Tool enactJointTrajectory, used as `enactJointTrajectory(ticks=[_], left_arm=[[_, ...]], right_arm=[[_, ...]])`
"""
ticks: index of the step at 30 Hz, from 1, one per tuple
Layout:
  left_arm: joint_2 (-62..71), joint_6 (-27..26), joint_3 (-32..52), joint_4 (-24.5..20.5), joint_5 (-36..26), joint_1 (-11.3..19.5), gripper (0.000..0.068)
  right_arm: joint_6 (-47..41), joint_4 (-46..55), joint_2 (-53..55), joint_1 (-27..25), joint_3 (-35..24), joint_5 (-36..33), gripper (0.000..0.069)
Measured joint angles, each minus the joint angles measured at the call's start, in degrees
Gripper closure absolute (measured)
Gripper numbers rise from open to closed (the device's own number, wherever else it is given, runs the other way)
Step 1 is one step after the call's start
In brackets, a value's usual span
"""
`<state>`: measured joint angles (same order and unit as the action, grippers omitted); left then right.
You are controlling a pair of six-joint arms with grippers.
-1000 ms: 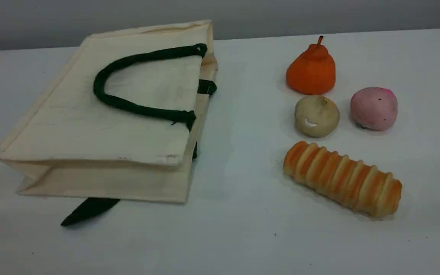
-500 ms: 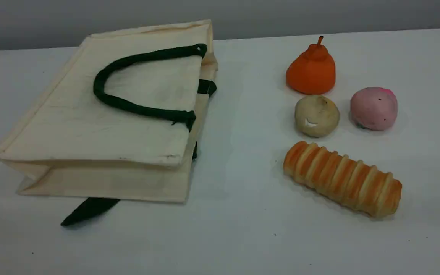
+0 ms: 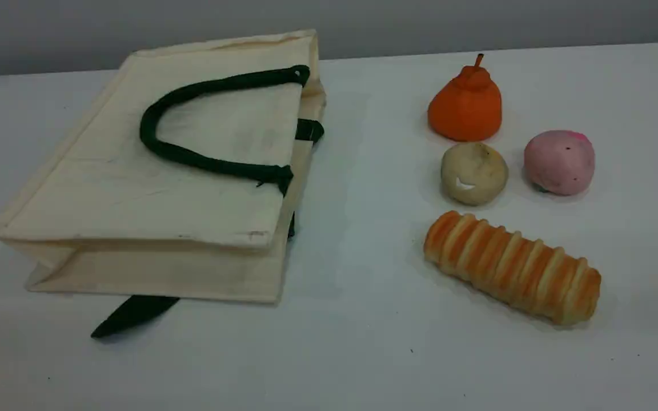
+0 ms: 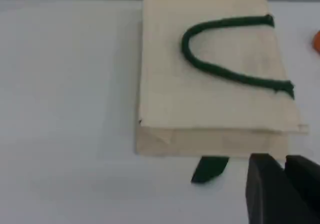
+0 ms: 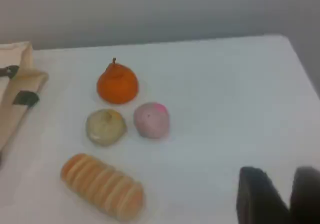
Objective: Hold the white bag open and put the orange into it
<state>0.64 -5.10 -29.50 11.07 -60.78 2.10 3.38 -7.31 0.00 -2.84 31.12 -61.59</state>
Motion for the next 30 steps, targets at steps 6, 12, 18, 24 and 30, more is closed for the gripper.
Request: enactJointTrajectory(ticks=[6, 12, 18, 24, 30], left_arm=[[9.0, -0.7, -5.2, 2.3, 5.0, 0.0, 0.0591], [26.9, -4.7, -13.1, 4.3, 5.7, 0.0, 0.0579], [44.5, -5.1, -19.6, 7.1, 9.1, 0.0, 0.0554], [57.3, -9.7, -20.6, 9.1, 12.0, 0.0, 0.0499], [64.8, -15.1, -20.5, 13.1, 13.3, 0.0, 0.0384]], right_arm=[[-0.1, -0.1, 1.4, 0.0, 0.1, 3.2, 0.0461], [1.1, -3.5, 10.7, 0.0, 0.1, 12.1, 0.0429], [8.9, -12.5, 21.5, 0.0, 0.1, 17.1, 0.0426], [14.3, -20.1, 28.2, 0.0, 0.1, 25.2, 0.0426], [17.5, -21.6, 30.8, 0.0, 0.1, 29.0, 0.042]])
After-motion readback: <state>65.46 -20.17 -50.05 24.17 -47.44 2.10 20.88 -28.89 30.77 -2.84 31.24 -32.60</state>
